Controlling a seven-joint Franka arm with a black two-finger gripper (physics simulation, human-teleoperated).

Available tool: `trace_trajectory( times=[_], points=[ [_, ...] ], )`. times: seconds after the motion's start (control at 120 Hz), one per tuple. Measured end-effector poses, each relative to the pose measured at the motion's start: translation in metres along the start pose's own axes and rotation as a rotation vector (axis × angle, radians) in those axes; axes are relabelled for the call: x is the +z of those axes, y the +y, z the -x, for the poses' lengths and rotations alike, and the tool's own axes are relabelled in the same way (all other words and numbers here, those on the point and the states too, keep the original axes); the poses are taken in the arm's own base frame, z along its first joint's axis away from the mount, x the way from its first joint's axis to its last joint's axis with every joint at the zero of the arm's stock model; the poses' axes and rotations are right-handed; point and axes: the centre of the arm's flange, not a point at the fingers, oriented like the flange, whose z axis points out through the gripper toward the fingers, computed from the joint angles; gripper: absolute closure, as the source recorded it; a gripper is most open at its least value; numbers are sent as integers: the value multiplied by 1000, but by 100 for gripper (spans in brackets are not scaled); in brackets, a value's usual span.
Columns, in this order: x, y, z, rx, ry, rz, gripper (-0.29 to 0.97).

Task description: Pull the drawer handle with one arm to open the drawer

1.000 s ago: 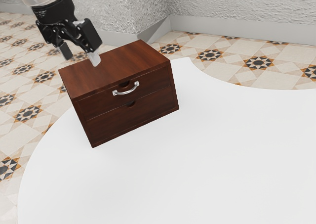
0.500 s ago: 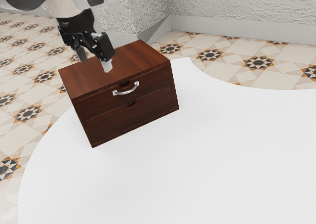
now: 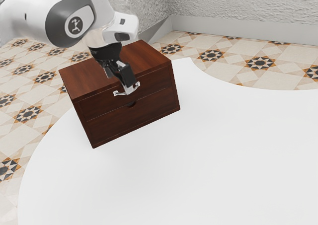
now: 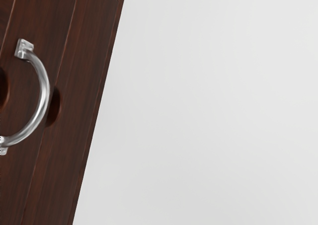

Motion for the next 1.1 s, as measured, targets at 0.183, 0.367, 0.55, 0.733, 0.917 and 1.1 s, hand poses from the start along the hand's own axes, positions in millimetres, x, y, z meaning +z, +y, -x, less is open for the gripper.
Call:
trace_trajectory(
  times=[0.183, 0.367, 0.55, 0.733, 0.917, 1.1],
  points=[
    [25, 4, -13, 98, 9, -68, 0],
    [48, 6, -24, 172, 12, -95, 1],
    [67, 0, -26, 211, 8, -103, 1],
    [79, -2, -29, 244, 11, -109, 2],
    [90, -15, -30, 251, 19, -124, 10],
    [96, -21, -32, 264, 29, -134, 20]
  ],
)
